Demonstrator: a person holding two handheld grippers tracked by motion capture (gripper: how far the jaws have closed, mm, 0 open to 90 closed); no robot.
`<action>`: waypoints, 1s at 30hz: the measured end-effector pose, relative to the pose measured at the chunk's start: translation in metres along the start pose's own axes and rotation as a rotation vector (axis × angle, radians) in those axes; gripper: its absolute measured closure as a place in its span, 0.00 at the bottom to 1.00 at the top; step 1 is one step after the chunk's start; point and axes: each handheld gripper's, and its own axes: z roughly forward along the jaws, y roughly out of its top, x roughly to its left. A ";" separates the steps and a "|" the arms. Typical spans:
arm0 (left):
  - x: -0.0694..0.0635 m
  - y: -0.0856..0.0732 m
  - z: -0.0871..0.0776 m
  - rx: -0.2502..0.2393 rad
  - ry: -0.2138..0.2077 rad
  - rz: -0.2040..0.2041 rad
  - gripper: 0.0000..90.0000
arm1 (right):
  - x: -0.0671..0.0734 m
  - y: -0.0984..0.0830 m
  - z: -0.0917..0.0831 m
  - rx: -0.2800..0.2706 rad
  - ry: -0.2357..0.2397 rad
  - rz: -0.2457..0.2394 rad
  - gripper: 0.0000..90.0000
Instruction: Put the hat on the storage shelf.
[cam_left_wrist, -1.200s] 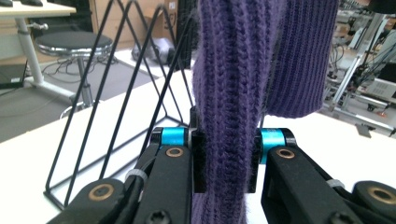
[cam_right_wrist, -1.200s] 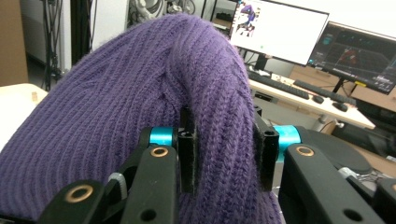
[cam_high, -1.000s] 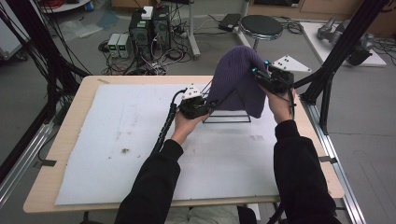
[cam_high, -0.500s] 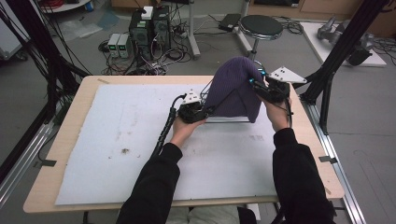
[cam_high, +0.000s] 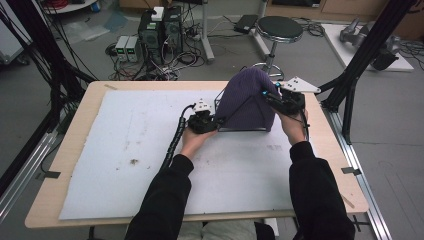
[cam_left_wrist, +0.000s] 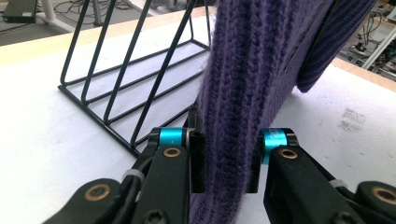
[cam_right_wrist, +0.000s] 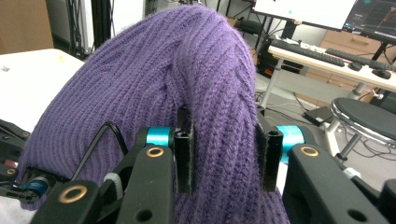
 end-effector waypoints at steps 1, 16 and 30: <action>0.000 0.000 0.000 -0.004 -0.001 0.000 0.86 | 0.000 0.000 0.000 -0.002 0.001 0.009 0.72; -0.010 0.014 -0.011 -0.052 0.015 -0.022 0.47 | -0.010 0.002 -0.012 -0.017 -0.054 0.119 0.20; -0.022 0.036 -0.042 -0.181 0.045 0.016 0.37 | -0.011 0.019 -0.033 -0.034 -0.128 0.182 0.13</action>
